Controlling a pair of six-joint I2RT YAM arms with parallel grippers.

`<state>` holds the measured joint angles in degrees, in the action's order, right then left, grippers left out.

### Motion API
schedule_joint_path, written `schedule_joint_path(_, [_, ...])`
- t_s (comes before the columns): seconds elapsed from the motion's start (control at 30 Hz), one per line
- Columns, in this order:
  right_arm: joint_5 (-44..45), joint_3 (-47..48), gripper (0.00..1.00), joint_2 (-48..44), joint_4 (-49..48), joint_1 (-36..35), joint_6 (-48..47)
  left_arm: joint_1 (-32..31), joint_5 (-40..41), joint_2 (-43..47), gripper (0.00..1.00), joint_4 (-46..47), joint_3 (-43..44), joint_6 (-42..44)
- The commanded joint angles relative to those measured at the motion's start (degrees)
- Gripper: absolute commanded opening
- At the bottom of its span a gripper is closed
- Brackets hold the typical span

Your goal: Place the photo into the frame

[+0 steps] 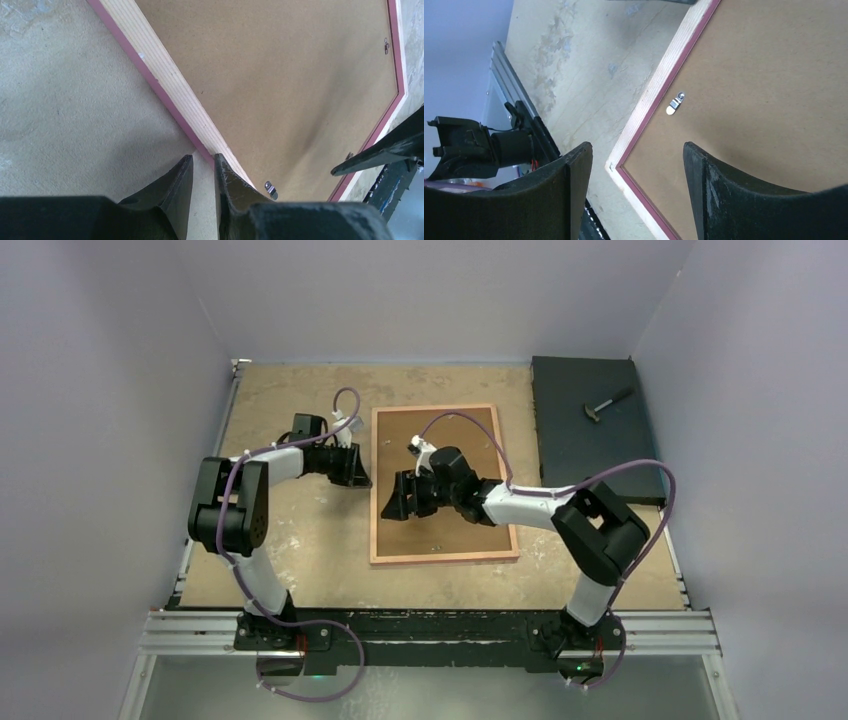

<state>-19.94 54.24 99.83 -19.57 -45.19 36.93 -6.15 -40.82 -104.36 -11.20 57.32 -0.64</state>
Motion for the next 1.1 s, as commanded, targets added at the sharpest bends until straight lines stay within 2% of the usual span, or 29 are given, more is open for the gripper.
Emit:
schedule_joint_path(0.0, [-1.48,0.19,0.68,1.99,-3.09,-0.59,-0.12,-0.53,-0.35,-0.41,0.19,1.29,-0.88,0.38])
schedule_joint_path(0.27, [-2.90,1.13,0.66,6.26,-4.33,-1.76,-0.69,-0.53,0.43,-0.10,0.18,1.42,-1.39,1.94])
schedule_joint_path(0.5, [-3.72,1.43,0.59,8.55,-6.24,-2.68,0.04,-0.68,0.65,-0.18,0.16,1.62,-1.33,2.13])
schedule_joint_path(1.07, [-4.63,4.27,0.56,12.03,-8.50,-2.96,1.38,-0.93,0.82,0.59,0.14,1.69,-1.73,2.64])
